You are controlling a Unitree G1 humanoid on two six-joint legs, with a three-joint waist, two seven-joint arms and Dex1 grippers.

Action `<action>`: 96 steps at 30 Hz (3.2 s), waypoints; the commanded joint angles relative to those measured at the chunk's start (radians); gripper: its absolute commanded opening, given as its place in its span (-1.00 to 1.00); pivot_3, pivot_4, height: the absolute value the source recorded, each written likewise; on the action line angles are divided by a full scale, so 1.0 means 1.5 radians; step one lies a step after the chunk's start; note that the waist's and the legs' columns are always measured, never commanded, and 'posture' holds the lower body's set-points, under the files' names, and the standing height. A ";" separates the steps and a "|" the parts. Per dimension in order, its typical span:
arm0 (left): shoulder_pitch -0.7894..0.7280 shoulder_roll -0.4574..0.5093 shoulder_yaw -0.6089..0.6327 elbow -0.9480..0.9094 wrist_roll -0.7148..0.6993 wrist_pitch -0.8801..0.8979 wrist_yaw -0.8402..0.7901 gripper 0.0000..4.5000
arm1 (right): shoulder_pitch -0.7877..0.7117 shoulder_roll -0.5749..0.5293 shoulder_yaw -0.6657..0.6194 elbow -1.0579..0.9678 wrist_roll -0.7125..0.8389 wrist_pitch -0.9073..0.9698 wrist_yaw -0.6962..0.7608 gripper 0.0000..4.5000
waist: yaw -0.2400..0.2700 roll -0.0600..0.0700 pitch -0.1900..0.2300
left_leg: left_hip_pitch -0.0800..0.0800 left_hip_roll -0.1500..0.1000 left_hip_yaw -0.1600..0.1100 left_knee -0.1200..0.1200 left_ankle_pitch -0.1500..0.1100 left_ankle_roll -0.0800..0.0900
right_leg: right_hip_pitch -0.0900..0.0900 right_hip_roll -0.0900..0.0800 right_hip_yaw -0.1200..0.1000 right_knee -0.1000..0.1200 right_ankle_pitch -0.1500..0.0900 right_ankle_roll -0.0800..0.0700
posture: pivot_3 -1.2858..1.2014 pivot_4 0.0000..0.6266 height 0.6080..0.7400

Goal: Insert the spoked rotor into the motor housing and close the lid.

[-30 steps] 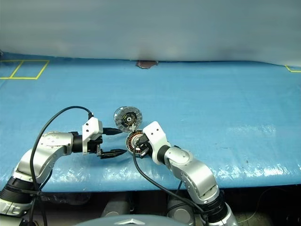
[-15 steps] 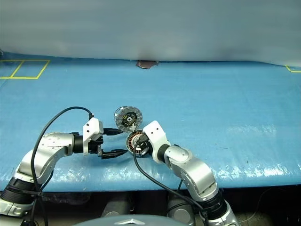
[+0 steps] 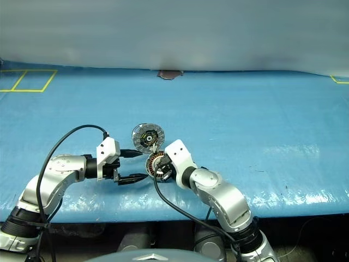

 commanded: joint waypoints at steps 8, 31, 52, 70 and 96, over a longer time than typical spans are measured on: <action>-0.001 -0.004 0.003 -0.020 0.003 -0.015 0.002 1.00 | -0.012 0.002 0.004 -0.004 0.003 -0.009 0.007 -0.70 | 0.000 0.000 0.000 | 0.000 0.000 0.000 0.000 0.000 0.000 | 0.000 0.000 0.000 0.000 0.000 0.000 | 0.03 -0.52 1.00; -0.006 -0.010 0.000 -0.014 0.008 -0.024 0.009 1.00 | -0.022 0.003 -0.012 -0.044 -0.002 -0.011 -0.001 -0.12 | 0.000 0.000 0.000 | 0.000 0.000 0.000 0.000 0.000 0.000 | 0.000 0.000 0.000 0.000 0.000 0.000 | 0.03 -0.52 1.00; -0.008 -0.020 0.001 -0.013 0.018 -0.018 0.005 1.00 | -0.007 0.003 -0.007 -0.041 0.002 -0.013 -0.007 -0.98 | 0.000 0.000 0.000 | 0.000 0.000 0.000 0.001 0.000 0.000 | 0.000 0.000 0.000 0.000 0.000 0.000 | 0.03 -0.52 1.00; -0.009 -0.022 0.004 -0.013 0.018 -0.016 0.011 1.00 | -0.005 -0.002 -0.012 -0.044 -0.009 -0.023 -0.011 -0.98 | 0.000 0.000 0.000 | 0.001 0.000 0.000 0.001 0.000 0.000 | 0.001 0.000 0.000 0.000 0.000 0.000 | 0.03 -0.52 1.00; -0.009 -0.027 0.016 -0.018 0.003 -0.001 0.022 1.00 | 0.018 0.017 0.005 0.009 0.000 -0.027 -0.006 -0.98 | 0.000 0.000 0.000 | 0.001 0.000 0.000 0.001 0.000 0.000 | 0.001 0.000 0.000 0.001 0.000 0.000 | 0.03 -0.52 1.00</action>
